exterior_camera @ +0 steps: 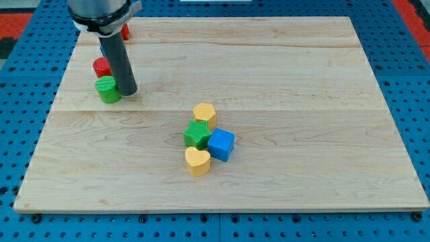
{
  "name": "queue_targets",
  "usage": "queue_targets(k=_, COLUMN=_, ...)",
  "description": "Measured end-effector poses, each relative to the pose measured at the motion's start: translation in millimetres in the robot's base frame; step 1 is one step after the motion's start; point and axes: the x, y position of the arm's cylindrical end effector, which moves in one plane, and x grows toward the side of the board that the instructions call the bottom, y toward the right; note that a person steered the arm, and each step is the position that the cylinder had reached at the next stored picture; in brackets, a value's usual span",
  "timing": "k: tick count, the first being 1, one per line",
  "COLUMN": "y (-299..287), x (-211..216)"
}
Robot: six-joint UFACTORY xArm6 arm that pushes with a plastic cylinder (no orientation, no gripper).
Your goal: Point at the yellow hexagon
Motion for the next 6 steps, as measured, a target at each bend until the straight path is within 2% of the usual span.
queue_targets(k=1, y=-1, x=-1)
queue_targets(k=2, y=66, x=-1)
queue_targets(k=3, y=159, x=5)
queue_targets(k=4, y=193, x=56)
queue_targets(k=5, y=160, x=69)
queue_targets(k=6, y=134, x=41)
